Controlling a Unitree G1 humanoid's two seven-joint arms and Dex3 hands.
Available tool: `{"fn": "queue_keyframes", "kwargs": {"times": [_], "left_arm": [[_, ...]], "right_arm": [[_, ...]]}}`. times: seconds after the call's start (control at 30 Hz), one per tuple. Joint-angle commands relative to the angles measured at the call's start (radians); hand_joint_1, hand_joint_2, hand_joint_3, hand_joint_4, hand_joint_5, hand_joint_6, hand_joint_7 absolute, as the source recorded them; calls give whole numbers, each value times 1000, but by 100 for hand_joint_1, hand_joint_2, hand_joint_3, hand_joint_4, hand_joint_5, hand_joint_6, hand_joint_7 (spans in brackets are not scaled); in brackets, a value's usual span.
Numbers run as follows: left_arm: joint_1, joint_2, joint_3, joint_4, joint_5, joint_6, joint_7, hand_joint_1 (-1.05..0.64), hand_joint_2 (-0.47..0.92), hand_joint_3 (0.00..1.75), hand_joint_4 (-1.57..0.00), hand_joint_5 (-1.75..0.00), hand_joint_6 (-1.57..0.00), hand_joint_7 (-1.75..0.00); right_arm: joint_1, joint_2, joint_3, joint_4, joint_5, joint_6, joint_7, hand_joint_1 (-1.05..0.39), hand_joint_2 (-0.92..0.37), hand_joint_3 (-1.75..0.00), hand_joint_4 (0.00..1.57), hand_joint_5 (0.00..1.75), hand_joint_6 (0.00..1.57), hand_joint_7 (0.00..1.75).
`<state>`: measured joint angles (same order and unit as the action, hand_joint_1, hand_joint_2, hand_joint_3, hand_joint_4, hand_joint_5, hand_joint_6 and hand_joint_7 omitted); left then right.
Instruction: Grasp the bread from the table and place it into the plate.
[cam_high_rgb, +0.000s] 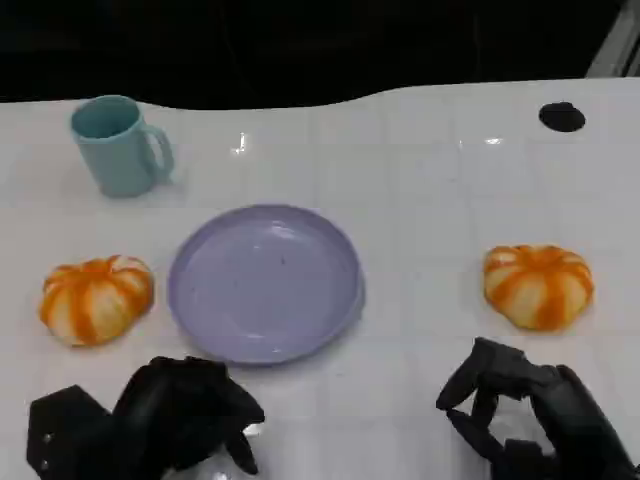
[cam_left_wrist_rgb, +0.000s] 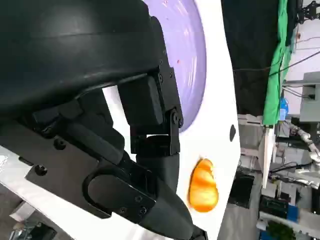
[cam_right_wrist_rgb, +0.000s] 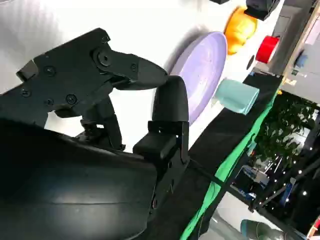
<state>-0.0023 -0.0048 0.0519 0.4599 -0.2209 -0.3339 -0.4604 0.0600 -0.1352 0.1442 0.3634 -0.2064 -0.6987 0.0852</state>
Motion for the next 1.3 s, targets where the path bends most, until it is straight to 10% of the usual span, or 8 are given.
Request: {"fn": "queue_keyframes", "kwargs": {"times": [0.03, 0.93, 1.3], "left_arm": [[0, 13, 6, 9, 0, -11, 0, -105, 80, 1, -148, -96, -157, -51], [-8, 12, 7, 17, -3, -11, -1, -105, 80, 0, -149, -96, -157, -52], [-15, 10, 7, 33, 4, -22, 3, -105, 80, 1, -149, -96, -157, -52]], "right_arm": [[-4, -9, -5, 8, 4, -17, -8, -35, -59, -82, 65, 175, 66, 130], [-14, -7, -10, 15, 7, -24, -14, -33, -59, -83, 63, 175, 66, 128], [-37, -12, -38, 15, -29, -54, -83, -31, -55, -86, 69, 122, 73, 86]]}}
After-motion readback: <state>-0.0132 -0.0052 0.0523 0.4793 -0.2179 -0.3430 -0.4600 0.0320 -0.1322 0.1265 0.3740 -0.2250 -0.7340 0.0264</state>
